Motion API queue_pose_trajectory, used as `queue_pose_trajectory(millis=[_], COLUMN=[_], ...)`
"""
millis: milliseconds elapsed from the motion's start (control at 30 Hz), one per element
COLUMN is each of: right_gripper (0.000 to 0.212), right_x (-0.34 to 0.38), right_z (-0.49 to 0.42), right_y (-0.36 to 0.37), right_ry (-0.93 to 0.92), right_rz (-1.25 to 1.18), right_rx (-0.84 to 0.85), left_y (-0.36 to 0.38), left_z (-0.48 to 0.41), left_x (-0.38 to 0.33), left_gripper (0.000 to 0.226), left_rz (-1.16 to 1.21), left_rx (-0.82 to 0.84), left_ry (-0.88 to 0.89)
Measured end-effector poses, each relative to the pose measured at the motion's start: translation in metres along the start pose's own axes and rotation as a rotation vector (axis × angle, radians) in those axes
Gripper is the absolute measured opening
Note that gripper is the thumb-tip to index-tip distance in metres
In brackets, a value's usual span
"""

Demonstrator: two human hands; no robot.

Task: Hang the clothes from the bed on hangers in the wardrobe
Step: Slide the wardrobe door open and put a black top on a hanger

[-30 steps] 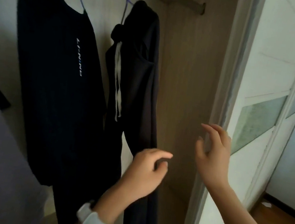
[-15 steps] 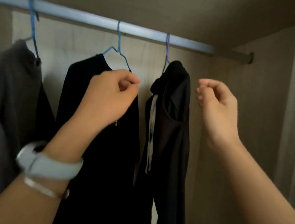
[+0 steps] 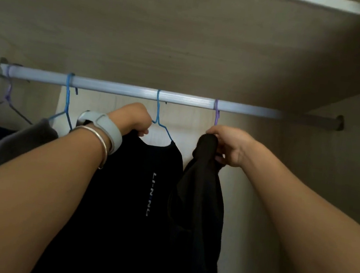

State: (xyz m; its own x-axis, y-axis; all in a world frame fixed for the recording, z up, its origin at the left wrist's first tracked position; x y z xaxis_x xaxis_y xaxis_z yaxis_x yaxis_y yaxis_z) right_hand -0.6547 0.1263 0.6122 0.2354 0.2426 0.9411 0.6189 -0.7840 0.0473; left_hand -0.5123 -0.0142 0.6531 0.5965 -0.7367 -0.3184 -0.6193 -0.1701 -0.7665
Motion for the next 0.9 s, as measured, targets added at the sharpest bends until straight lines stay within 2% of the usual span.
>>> queue_pose_trajectory(millis=[100, 267, 433, 600, 733, 833, 900], right_gripper=[0.026, 0.032, 0.031, 0.024, 0.020, 0.032, 0.030], right_x=[0.000, 0.021, 0.015, 0.031, 0.016, -0.015, -0.035], right_z=[-0.012, -0.019, -0.016, -0.004, 0.022, 0.058, 0.090], right_y=[0.004, 0.014, 0.032, 0.059, 0.078, 0.092, 0.101], right_ry=[0.042, -0.119, -0.157, -0.214, -0.213, -0.211, -0.195], right_rz=[-0.091, -0.288, -0.402, -0.463, -0.333, -0.319, -0.367], right_rx=[-0.005, -0.004, 0.023, 0.059, 0.089, 0.227, 0.354], left_y=[-0.006, -0.036, -0.045, -0.041, -0.038, -0.026, -0.011], left_z=[-0.008, -0.004, 0.005, 0.022, 0.042, 0.079, 0.111], left_x=[0.001, 0.001, 0.012, 0.027, 0.035, 0.040, 0.044], left_gripper=[0.030, 0.036, 0.038, 0.036, 0.027, 0.025, 0.023], left_rz=[0.175, 0.339, 0.417, 0.464, 0.618, 0.744, 0.816], left_rx=[-0.034, -0.136, -0.104, -0.123, -0.090, -0.008, 0.028], left_ry=[-0.015, -0.016, -0.023, -0.046, -0.028, -0.060, -0.085])
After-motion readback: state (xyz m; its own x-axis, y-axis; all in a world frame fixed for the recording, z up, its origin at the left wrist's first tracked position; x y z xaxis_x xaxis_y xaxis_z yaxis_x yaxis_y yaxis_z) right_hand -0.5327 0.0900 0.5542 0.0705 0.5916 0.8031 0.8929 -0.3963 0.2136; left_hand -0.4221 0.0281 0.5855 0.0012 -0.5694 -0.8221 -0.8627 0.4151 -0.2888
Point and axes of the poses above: each hand's wrist, its own z-axis away from the middle knuckle, its own y-axis out of the palm, x = y × z, the point moved 6 cm from there along -z, towards the middle knuckle, and after that the axes turned 9 degrees about -z, right-handed, at the moved point
